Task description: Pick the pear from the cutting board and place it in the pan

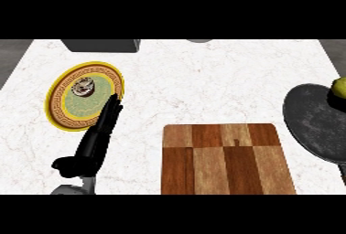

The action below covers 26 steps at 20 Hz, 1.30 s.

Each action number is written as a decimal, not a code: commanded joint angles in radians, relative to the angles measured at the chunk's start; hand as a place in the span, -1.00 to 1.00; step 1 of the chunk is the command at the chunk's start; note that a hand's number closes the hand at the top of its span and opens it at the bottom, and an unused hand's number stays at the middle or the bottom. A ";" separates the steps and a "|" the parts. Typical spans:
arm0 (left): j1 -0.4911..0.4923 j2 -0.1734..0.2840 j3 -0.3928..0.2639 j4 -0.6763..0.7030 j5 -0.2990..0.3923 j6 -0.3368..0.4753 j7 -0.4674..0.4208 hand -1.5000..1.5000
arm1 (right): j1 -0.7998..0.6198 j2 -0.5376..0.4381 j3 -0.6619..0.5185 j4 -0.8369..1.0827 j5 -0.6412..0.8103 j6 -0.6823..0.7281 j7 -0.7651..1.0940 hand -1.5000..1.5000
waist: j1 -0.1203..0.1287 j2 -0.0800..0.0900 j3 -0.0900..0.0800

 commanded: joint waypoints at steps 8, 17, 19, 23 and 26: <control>0.012 -0.013 -0.018 -0.023 -0.008 -0.007 0.012 0.00 | -0.131 0.013 -0.077 0.357 -0.231 0.478 -0.205 -1.00 | 0.029 0.009 0.003; -0.010 0.024 0.035 -0.036 0.014 -0.038 0.037 0.00 | -0.181 0.035 -0.299 0.440 -0.384 0.329 -0.588 -1.00 | 0.013 0.007 0.003; 0.059 -0.010 -0.017 -0.082 -0.023 -0.002 0.028 0.00 | -0.184 0.013 -0.351 0.434 -0.444 0.384 -0.608 -1.00 | 0.008 0.001 0.002; -0.006 -0.023 0.017 -0.055 -0.023 0.009 0.069 0.00 | -0.131 -0.026 -0.397 0.401 -0.525 0.534 -0.622 -1.00 | -0.013 -0.004 -0.001; 0.001 -0.008 0.043 -0.038 -0.006 -0.018 0.032 0.00 | -0.030 -0.020 -0.442 0.354 -0.604 0.651 -0.682 -1.00 | -0.022 -0.006 -0.001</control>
